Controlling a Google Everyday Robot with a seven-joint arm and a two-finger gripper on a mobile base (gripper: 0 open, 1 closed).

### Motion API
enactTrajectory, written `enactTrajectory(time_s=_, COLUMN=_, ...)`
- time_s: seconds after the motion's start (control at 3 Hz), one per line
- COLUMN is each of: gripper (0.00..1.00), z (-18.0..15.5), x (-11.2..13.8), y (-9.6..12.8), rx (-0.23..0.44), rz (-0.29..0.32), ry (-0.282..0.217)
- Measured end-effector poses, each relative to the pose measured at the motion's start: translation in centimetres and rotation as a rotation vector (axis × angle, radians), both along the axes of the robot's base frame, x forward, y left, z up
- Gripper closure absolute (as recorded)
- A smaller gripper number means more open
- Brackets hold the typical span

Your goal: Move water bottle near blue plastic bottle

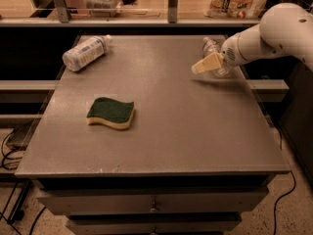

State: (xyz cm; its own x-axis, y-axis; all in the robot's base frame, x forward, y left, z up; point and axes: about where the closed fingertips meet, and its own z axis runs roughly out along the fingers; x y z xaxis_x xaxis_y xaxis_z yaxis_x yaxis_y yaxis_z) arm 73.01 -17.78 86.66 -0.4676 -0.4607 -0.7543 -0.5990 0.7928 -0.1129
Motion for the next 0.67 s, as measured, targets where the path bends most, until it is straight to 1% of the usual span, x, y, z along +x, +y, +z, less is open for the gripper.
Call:
enactTrajectory(time_s=0.33, gripper=0.49, z=-1.17, x=2.19, y=-1.13, rx=0.017, rz=-0.043, ry=0.002)
enactTrajectory(time_s=0.67, gripper=0.72, z=-0.85, x=2.89, y=-0.75, rx=0.01, rz=-0.029, ry=-0.013)
